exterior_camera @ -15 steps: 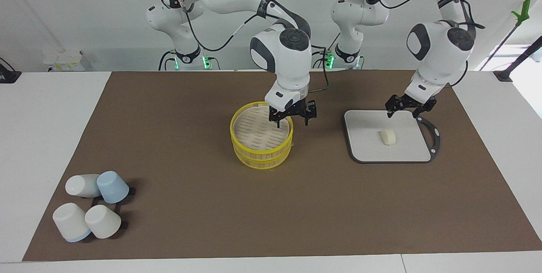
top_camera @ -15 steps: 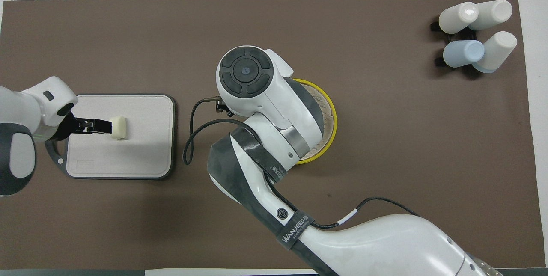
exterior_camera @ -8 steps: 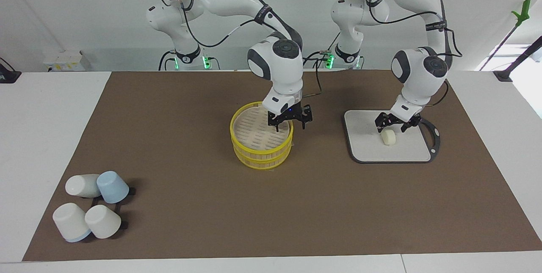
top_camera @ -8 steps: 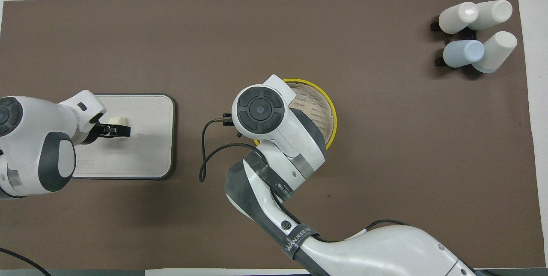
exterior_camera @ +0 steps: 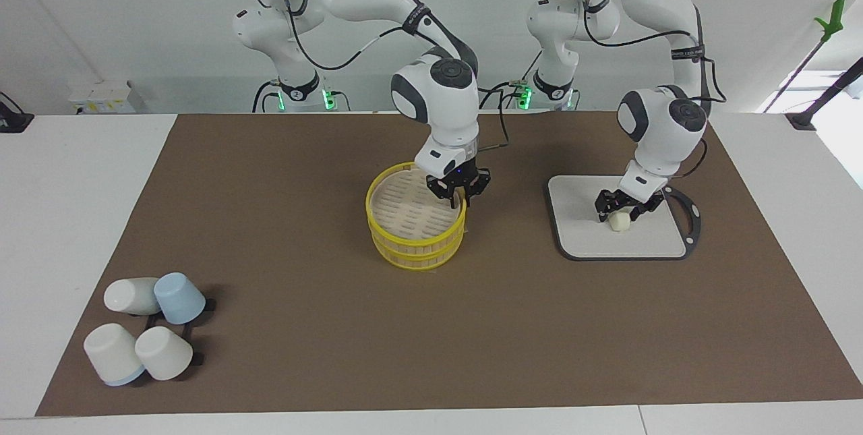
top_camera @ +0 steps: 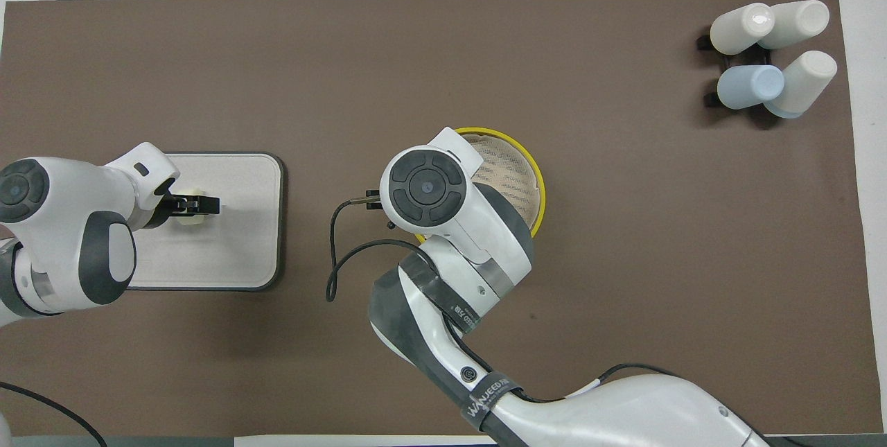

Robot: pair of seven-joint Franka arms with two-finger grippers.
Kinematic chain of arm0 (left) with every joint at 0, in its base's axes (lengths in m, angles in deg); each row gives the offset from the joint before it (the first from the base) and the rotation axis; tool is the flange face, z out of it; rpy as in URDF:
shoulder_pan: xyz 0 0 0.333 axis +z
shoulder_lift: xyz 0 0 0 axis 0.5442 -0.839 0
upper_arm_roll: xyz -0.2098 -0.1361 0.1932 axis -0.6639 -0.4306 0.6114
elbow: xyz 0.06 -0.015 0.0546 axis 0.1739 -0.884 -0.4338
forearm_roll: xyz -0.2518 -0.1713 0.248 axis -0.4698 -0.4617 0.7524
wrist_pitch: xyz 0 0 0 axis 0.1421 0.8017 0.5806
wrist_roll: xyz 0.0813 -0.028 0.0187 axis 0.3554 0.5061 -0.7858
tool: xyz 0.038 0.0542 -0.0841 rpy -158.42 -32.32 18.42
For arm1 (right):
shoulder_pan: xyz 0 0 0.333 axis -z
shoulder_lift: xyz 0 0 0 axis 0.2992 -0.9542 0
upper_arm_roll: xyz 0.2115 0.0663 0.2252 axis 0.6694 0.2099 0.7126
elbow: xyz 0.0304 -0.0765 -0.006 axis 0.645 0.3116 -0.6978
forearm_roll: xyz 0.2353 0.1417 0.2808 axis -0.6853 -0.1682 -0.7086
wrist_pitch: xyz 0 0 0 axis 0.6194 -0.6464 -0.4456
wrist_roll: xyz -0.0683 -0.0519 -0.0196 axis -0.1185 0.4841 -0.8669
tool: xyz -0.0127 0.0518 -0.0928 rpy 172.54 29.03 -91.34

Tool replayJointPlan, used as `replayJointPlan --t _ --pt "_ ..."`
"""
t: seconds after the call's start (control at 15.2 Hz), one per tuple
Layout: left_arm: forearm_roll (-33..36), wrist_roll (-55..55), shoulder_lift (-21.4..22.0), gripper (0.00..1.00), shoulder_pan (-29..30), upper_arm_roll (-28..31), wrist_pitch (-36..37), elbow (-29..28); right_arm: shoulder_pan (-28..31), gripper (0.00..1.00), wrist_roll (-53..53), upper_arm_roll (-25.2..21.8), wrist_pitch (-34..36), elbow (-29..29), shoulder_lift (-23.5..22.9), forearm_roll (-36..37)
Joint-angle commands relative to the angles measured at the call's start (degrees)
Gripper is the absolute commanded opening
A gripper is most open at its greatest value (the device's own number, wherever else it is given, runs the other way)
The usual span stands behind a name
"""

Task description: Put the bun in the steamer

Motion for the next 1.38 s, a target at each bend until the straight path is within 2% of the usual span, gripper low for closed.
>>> replayJointPlan --t 0.0,0.07,0.2,0.26,0.33,0.46,0.59,0.72,0.86,0.92,1.05,1.18,1.32 --pt "-1.0 -0.2 -0.2 0.35 -0.7 0.5 -1.0 0.0 0.2 0.00 0.8 -0.1 1.7 0.7 1.5 1.1" --pt "-1.0 -0.2 -0.2 0.34 -0.7 0.5 -0.5 0.7 1.1 0.00 -0.3 -0.3 6.3 -2.7 1.1 1.6" --pt "-1.0 -0.3 -0.4 0.34 -0.7 0.5 1.3 2.2 4.2 0.00 -6.9 -0.6 20.6 -14.2 -1.5 3.0" --pt "-1.1 -0.4 -0.8 0.34 -0.8 0.4 3.6 4.1 6.4 0.00 -10.7 -0.7 26.9 -17.6 -1.7 3.4" --pt "-1.4 -1.1 -1.0 0.34 -0.9 0.3 7.3 7.1 9.4 0.00 -15.7 -0.7 29.3 -18.4 -1.2 4.4" --pt "-3.5 -8.9 -2.4 0.34 -4.5 0.4 18.9 17.7 15.5 0.00 -26.1 -0.6 33.2 -15.6 2.1 4.9" --pt "-3.6 -26.0 -7.5 0.34 -11.8 0.4 29.4 32.4 19.1 0.00 -31.7 -0.7 37.8 -14.8 3.4 5.1" --pt "-3.8 -39.8 -11.3 0.34 -19.0 0.3 33.1 42.0 21.1 0.00 -34.6 -0.8 40.1 -13.7 3.7 6.8" --pt "-4.2 -49.0 -12.0 0.34 -26.6 0.4 30.1 42.9 22.5 0.00 -38.3 -0.8 39.2 -12.3 4.3 8.6" --pt "-4.2 -51.1 -12.0 0.34 -30.2 0.4 26.2 42.3 22.7 0.00 -39.4 -0.8 38.2 -11.9 4.3 8.8" --pt "-3.8 -54.0 -12.6 0.34 -35.9 0.5 19.8 38.6 23.4 0.00 -39.9 -0.8 37.7 -11.6 4.4 8.8" --pt "-3.2 -54.8 -16.3 0.34 -39.3 0.5 16.1 37.9 23.4 0.00 -39.9 -0.8 37.6 -11.5 4.4 8.8" --pt "-2.5 -54.8 -17.4 0.34 -39.7 0.5 12.8 35.8 23.4 0.00 -40.1 -0.7 37.5 -11.5 4.4 8.8"
